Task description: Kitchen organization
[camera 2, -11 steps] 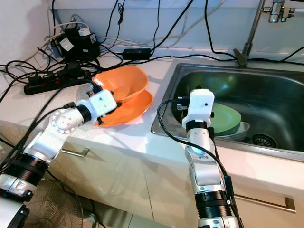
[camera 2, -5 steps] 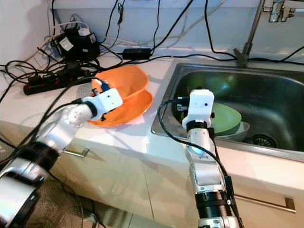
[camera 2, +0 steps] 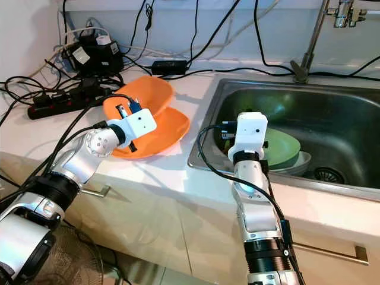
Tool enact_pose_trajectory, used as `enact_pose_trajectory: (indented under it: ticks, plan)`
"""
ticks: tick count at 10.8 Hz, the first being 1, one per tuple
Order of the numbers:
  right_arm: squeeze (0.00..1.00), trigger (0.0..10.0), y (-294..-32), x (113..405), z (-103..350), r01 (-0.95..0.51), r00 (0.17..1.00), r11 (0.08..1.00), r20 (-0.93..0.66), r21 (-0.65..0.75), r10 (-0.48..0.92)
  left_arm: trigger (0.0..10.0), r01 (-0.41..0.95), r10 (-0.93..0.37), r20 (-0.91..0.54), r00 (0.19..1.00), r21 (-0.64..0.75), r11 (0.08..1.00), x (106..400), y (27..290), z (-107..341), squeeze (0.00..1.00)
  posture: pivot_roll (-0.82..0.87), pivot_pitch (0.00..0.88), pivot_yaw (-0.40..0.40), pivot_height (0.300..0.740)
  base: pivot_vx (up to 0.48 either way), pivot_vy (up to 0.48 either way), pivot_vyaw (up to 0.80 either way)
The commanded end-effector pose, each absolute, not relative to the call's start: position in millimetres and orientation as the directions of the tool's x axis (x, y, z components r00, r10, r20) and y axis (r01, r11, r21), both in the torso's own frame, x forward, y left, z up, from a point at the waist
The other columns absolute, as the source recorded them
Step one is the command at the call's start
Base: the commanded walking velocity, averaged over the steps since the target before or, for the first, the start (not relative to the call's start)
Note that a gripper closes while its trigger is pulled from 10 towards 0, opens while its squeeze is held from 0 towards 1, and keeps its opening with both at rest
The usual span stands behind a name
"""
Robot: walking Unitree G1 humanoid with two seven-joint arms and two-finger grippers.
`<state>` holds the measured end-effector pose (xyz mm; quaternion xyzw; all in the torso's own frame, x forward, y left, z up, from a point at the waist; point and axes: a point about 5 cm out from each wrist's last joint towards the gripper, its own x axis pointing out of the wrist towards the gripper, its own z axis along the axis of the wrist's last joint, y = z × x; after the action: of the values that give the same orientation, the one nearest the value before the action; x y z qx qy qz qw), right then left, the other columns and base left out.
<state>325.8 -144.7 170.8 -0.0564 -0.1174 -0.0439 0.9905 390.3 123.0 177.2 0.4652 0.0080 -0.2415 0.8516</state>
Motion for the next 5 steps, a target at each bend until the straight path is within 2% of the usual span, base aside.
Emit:
enact_pose_trajectory:
  ticks: [1,5]
  plan:
    - [0.00,10.0,-141,327,174,0.093,0.967,0.991,0.244,-0.098,-0.067,0.0,0.401,-0.390,-0.230,0.891,0.802,0.442,393,126,181,0.00,0.04,0.000,0.132,0.740,0.000,0.000,0.00]
    - [0.00,10.0,-141,327,174,0.097,0.968,0.991,0.240,-0.097,-0.071,0.0,0.349,-0.449,-0.130,0.884,0.823,0.449,388,115,187,0.00,0.04,0.000,0.130,0.740,0.000,0.000,0.00]
